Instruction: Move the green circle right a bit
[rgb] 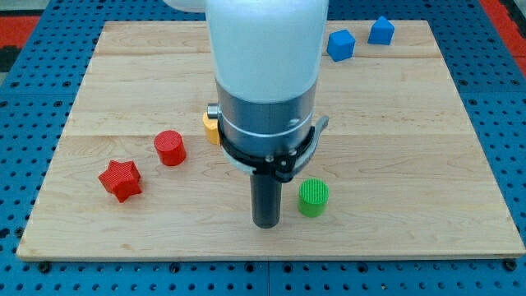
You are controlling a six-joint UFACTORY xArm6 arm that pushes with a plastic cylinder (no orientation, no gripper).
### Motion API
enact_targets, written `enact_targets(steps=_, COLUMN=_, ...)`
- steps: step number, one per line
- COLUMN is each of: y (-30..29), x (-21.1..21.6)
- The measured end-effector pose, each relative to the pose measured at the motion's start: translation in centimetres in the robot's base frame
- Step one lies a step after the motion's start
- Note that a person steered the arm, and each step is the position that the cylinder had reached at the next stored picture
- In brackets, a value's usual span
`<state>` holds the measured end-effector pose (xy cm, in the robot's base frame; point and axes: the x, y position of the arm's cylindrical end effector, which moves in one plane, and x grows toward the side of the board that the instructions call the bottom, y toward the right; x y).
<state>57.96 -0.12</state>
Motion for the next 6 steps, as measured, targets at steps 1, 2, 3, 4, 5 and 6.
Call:
enact_targets(steps=1, y=0.1, x=-1.0)
enact_targets(steps=2, y=1.7, x=-1.5)
enact_targets(steps=3, y=4.1, x=-1.5)
enact_targets(steps=4, y=5.3, x=-1.5)
enact_targets(steps=5, y=6.9, x=-1.6)
enact_targets(steps=6, y=7.3, x=-1.6)
